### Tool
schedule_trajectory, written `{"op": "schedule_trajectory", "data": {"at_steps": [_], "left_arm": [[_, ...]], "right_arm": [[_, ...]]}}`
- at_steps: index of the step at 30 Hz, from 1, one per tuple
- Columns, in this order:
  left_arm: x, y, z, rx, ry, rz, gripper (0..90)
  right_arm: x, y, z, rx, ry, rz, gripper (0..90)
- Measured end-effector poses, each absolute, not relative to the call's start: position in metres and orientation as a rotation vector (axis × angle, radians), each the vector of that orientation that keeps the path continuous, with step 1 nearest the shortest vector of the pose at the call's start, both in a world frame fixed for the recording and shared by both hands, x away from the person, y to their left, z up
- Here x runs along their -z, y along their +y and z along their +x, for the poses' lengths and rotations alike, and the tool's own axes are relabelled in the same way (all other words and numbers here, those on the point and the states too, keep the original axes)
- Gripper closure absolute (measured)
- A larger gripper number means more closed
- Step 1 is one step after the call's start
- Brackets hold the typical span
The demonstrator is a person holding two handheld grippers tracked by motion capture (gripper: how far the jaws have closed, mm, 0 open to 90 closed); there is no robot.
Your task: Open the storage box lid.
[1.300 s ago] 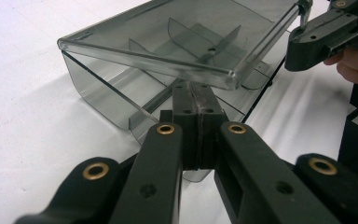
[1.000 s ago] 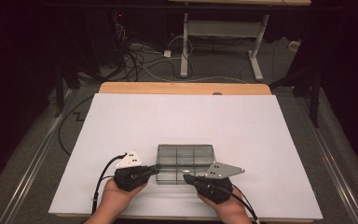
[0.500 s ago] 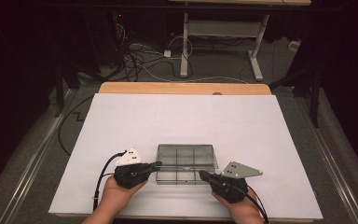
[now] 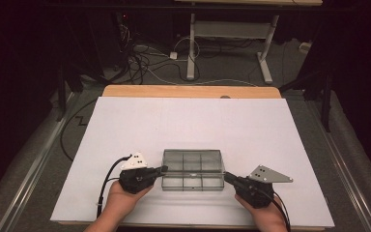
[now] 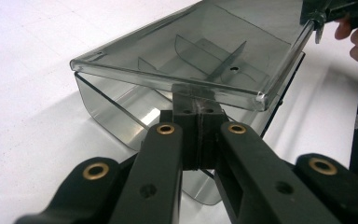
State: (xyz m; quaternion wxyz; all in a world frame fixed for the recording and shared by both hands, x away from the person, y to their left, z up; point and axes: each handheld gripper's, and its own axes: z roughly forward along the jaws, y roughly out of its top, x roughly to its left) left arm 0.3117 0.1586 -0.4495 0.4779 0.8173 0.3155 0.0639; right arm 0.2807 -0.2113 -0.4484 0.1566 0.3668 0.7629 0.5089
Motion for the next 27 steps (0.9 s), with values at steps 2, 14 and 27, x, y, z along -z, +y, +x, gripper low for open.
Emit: {"op": "schedule_trajectory", "data": {"at_steps": [2, 14, 27], "left_arm": [[0.449, 0.159, 0.311, -0.159, 0.768, 1.995, 87.3], [0.448, 0.16, 0.306, -0.181, 0.759, 1.983, 87.3], [0.446, 0.155, 0.309, -0.192, 0.743, 1.986, 87.3]], "right_arm": [[0.448, -0.217, 0.281, -1.457, 2.171, 1.048, 90.0], [0.447, -0.234, 0.293, -1.418, 2.111, 1.065, 90.0], [0.446, -0.224, 0.32, -1.399, 2.101, 1.094, 90.0]]}}
